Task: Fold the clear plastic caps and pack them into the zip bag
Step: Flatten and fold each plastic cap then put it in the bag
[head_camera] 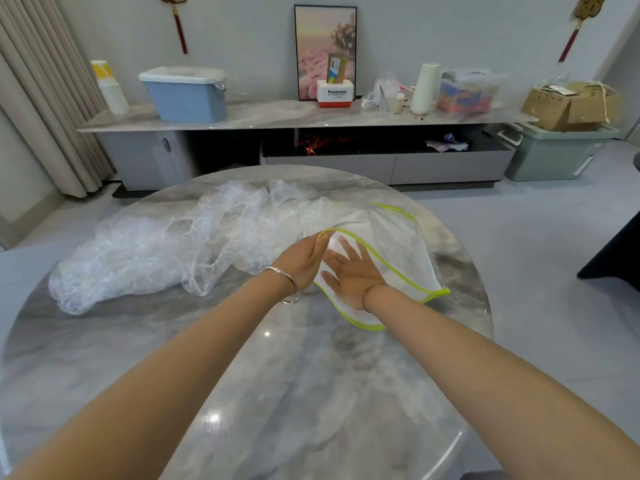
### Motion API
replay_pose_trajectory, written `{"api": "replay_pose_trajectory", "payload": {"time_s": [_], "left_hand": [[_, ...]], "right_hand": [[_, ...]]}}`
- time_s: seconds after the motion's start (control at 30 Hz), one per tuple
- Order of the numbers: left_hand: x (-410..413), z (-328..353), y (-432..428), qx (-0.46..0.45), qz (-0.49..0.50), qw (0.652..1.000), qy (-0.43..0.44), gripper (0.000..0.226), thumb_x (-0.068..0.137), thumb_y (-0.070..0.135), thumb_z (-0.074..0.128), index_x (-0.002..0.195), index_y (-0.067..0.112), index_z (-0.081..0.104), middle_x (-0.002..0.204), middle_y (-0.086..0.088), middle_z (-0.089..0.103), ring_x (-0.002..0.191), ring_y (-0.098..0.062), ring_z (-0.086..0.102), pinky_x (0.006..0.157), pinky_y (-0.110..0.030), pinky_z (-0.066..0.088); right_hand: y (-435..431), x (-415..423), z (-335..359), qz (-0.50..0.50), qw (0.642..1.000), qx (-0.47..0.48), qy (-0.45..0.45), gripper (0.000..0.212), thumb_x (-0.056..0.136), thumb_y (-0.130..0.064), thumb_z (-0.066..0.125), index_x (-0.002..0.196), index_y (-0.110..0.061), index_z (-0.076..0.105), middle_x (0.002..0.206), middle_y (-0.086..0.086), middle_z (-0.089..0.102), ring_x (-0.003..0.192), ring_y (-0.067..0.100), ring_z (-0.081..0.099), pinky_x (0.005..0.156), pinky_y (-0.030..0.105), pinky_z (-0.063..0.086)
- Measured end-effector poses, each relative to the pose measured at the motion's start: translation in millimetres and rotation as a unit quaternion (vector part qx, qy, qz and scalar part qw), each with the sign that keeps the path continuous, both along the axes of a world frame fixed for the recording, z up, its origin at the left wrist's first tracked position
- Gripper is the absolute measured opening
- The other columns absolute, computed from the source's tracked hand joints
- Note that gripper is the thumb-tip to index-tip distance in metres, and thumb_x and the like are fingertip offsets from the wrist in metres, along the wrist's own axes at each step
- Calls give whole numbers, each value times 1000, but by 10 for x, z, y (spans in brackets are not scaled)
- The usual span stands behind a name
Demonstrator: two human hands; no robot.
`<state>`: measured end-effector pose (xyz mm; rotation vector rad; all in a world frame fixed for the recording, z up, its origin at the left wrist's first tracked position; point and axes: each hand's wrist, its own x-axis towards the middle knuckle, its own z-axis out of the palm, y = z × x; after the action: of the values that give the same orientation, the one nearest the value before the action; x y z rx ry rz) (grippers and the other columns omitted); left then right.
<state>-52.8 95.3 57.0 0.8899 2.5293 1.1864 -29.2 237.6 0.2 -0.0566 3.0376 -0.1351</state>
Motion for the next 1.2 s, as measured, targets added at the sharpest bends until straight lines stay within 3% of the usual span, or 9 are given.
{"api": "replay_pose_trajectory", "payload": {"time_s": [0.23, 0.43, 0.67, 0.77, 0.87, 0.97, 1.07, 1.13, 1.2], "left_hand": [[-111, 21, 30, -3, 4, 1000, -6, 47, 103, 35, 17, 141, 19, 39, 145, -2, 42, 134, -18, 36, 97, -16, 23], [-123, -145, 52, -9, -5, 1000, -30, 46, 102, 36, 24, 145, 19, 33, 148, 0, 38, 137, -18, 33, 105, -19, 22], [-132, -547, -712, -96, 95, 989, 62, 99, 76, 64, 61, 150, 24, 9, 156, -1, 16, 142, -21, 18, 116, -37, 18], [-187, -747, -1148, -226, 220, 937, 151, 78, 83, 61, 53, 147, 32, 19, 157, -9, -7, 145, -30, 1, 116, -41, 4], [-206, -914, -1472, -359, 203, 905, 101, 69, 88, 64, 38, 146, 30, 24, 157, -8, -12, 144, -27, -12, 116, -41, -6], [-195, -976, -1600, -394, 175, 893, 126, 68, 93, 56, 35, 148, 18, 19, 157, -1, 16, 146, -21, -1, 117, -38, -4], [-21, -885, -1575, -335, 99, 909, 227, 55, 89, 46, 54, 134, 17, 44, 137, 1, 48, 139, -19, 29, 114, -31, 10], [188, -814, -1549, -277, 17, 910, 308, 46, 65, 40, 81, 102, 20, 63, 101, 0, 65, 105, -22, 62, 98, -27, 29], [450, -809, -1525, -228, -70, 925, 296, 33, 63, 32, 79, 86, 19, 60, 83, 0, 62, 79, -23, 64, 82, -24, 32]], "right_hand": [[158, -125, -18, -77, 991, 56, -93, 54, 99, -51, 7, 151, -35, 3, 159, -9, -8, 144, 22, -18, 113, 46, -17], [77, 245, 56, -65, 992, -77, -71, 50, 101, -46, 12, 150, -36, 5, 159, -10, -5, 146, 25, -6, 115, 47, -5], [-232, 1073, -14, 66, 987, -77, -125, 55, 103, -39, 21, 152, -20, 6, 159, -2, -3, 146, 13, 0, 116, 30, 2], [-334, 1240, -65, 104, 981, -66, -149, 93, 76, -73, -6, 151, -20, 8, 159, -1, -1, 146, 11, 2, 115, 26, 2], [-396, 1262, -214, 110, 979, -87, -147, 131, 43, -84, -30, 151, -24, 12, 159, -5, 2, 146, 11, 2, 115, 25, 1], [-474, 1262, -169, 116, 980, -104, -122, 104, 67, -79, -11, 150, -24, 16, 159, -7, 5, 145, 8, 6, 114, 22, 2], [-536, 1256, -45, 130, 982, -122, -68, 92, 75, -73, 1, 148, -23, 23, 157, -10, 10, 143, 8, 14, 109, 13, 4], [-562, 1231, -26, 150, 981, -119, 27, 73, 88, -65, 25, 148, -24, 25, 156, -12, 8, 141, 9, 18, 113, 18, 11], [-601, 1195, -68, 179, 971, -103, 122, 74, 81, -35, 54, 148, -25, 23, 158, -7, 7, 140, 13, 17, 113, 27, 16]]}}
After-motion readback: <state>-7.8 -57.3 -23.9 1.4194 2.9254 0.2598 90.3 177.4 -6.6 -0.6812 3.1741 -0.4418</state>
